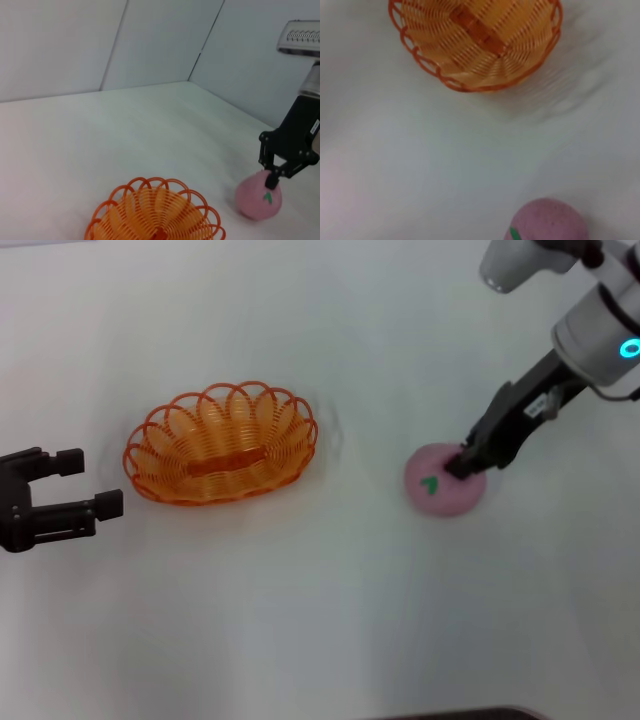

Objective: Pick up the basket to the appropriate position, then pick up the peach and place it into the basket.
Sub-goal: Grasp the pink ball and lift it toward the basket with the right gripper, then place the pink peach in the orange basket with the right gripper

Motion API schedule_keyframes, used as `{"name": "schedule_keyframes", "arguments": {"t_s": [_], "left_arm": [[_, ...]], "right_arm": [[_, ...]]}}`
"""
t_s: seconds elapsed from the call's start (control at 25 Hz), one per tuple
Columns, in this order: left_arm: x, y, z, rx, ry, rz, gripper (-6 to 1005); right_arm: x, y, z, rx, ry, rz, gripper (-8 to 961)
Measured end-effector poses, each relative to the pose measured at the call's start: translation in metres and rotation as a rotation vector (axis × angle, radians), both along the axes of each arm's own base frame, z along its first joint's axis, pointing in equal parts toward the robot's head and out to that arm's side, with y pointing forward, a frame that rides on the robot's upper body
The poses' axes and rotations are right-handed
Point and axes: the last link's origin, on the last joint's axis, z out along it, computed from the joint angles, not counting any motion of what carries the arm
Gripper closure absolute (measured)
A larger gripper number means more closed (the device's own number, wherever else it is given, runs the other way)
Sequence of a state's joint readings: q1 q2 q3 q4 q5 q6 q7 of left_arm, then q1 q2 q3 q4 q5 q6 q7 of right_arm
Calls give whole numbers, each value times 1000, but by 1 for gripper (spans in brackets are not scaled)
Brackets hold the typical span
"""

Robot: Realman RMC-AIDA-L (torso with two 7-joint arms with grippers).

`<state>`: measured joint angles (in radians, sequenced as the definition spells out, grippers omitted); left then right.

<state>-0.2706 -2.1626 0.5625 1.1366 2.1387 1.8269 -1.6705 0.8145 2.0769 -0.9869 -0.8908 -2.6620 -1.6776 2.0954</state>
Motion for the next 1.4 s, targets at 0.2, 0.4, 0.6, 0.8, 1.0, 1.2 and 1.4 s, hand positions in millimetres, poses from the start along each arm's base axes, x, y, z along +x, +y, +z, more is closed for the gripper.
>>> {"name": "schedule_keyframes", "arguments": {"t_s": [0.2,0.4,0.6,0.8,1.0,1.2,1.4], "left_arm": [[-1,0,0,5,1,3,122],[-2,1,-2,4,-4,11,122],[-1,3,-6,-3,-15,13,122],[-1,4,-7,-7,-20,16,122],[-1,5,-8,-7,-21,15,122],[-1,5,-9,-10,-25,17,122],[0,6,-11,-15,-33,18,122]], "right_arm": [[-17,10,22,100,196,47,862],[-42,17,23,177,531,122,861],[-54,21,-22,230,724,167,863],[-50,16,-76,265,760,188,865],[-42,6,-92,302,793,213,862],[-37,4,-93,311,795,189,786],[-36,2,-94,301,789,185,662]]}}
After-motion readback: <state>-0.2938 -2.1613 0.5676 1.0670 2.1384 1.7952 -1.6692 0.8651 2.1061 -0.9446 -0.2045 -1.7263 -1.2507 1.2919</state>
